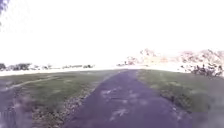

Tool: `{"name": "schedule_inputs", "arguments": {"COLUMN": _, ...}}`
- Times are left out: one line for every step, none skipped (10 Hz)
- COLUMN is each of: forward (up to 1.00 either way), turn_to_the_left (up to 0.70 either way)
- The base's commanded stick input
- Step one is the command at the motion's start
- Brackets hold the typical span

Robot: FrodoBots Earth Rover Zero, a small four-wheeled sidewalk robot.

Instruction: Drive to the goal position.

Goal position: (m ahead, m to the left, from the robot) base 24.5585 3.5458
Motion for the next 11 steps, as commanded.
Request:
{"name": "schedule_inputs", "arguments": {"forward": 0.7, "turn_to_the_left": 0.0}}
{"name": "schedule_inputs", "arguments": {"forward": 0.7, "turn_to_the_left": 0.0}}
{"name": "schedule_inputs", "arguments": {"forward": 0.7, "turn_to_the_left": 0.0}}
{"name": "schedule_inputs", "arguments": {"forward": 0.7, "turn_to_the_left": 0.0}}
{"name": "schedule_inputs", "arguments": {"forward": 0.7, "turn_to_the_left": 0.0}}
{"name": "schedule_inputs", "arguments": {"forward": 0.7, "turn_to_the_left": 0.0}}
{"name": "schedule_inputs", "arguments": {"forward": 0.7, "turn_to_the_left": 0.0}}
{"name": "schedule_inputs", "arguments": {"forward": 0.7, "turn_to_the_left": 0.0}}
{"name": "schedule_inputs", "arguments": {"forward": 0.7, "turn_to_the_left": 0.0}}
{"name": "schedule_inputs", "arguments": {"forward": 0.7, "turn_to_the_left": 0.0}}
{"name": "schedule_inputs", "arguments": {"forward": 0.7, "turn_to_the_left": 0.0}}
